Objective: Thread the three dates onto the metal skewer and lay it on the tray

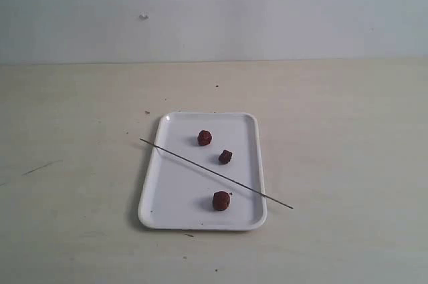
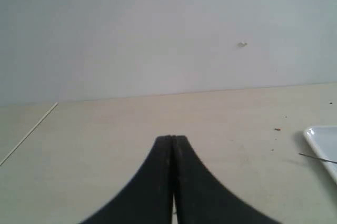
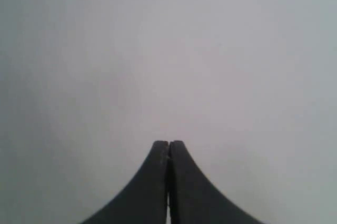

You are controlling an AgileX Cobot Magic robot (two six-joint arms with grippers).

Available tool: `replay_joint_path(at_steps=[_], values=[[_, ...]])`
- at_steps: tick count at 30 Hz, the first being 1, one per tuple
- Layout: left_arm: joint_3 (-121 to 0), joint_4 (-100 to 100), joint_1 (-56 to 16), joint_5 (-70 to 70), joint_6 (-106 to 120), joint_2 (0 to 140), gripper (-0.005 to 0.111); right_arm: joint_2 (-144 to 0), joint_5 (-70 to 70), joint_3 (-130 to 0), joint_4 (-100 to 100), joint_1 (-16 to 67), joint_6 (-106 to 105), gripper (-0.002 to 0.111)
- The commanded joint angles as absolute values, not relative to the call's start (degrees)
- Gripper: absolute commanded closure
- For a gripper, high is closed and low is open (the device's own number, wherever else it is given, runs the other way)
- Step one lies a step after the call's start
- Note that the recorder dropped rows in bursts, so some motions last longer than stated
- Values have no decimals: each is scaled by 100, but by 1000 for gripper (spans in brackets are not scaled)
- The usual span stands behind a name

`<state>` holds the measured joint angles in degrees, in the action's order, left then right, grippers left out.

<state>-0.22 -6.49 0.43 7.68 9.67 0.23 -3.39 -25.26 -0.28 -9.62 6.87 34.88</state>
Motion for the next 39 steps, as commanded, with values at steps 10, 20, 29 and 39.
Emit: replay_joint_path(at_steps=[10,20,29,39], values=[[0,-658,72,759,944,0,107,-333,-3469,0,94,657,4558,108],[0,-658,72,759,944,0,107,-445,-796,-1045,1594,657,2570,108],[0,-658,72,759,944,0,107,-2138,1590,-2973,728,657,131,108],[0,-658,72,759,944,0,107,-5060,4887,-5316,-1019,657,168,108]])
